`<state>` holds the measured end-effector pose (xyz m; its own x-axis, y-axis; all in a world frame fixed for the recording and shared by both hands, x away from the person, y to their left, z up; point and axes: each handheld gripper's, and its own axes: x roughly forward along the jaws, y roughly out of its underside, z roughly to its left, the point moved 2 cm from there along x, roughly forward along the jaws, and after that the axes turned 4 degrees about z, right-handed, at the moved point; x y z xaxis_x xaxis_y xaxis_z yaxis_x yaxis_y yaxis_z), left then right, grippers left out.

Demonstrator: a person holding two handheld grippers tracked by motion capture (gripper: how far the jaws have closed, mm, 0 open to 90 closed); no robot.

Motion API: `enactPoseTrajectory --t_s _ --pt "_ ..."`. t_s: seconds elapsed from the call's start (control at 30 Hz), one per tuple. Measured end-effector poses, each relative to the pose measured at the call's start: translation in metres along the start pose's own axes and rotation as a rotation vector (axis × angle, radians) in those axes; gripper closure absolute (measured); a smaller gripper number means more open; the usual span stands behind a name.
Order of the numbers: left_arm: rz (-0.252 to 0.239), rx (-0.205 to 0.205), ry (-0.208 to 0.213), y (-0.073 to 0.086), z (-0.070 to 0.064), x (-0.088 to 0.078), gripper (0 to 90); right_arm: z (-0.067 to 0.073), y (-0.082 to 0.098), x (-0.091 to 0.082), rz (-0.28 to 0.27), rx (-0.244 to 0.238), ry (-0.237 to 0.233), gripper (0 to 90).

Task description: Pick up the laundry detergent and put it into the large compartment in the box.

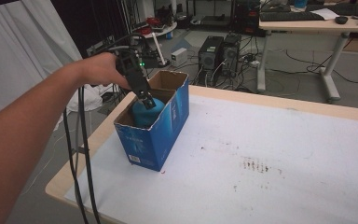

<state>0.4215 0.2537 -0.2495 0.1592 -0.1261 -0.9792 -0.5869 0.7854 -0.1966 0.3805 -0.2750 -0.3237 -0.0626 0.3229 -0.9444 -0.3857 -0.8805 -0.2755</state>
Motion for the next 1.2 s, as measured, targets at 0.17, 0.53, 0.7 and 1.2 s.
enactPoseTrajectory --t_s 0.17,0.53,0.7,1.2 --pt "-0.033 -0.003 -0.031 -0.007 -0.007 -0.019 24.1 0.0 0.002 -0.001 0.001 0.002 0.003 1.5" --pt "-0.097 0.049 -0.039 -0.028 -0.024 -0.042 24.1 0.002 0.001 -0.002 -0.006 0.003 0.003 1.5" --pt "-0.105 0.063 -0.062 -0.038 -0.031 -0.04 17.9 0.002 0.001 -0.003 -0.012 0.003 0.006 1.5" --pt "-0.093 0.118 -0.043 -0.064 -0.05 -0.029 1.7 0.002 0.001 -0.003 -0.022 0.004 0.01 1.5"
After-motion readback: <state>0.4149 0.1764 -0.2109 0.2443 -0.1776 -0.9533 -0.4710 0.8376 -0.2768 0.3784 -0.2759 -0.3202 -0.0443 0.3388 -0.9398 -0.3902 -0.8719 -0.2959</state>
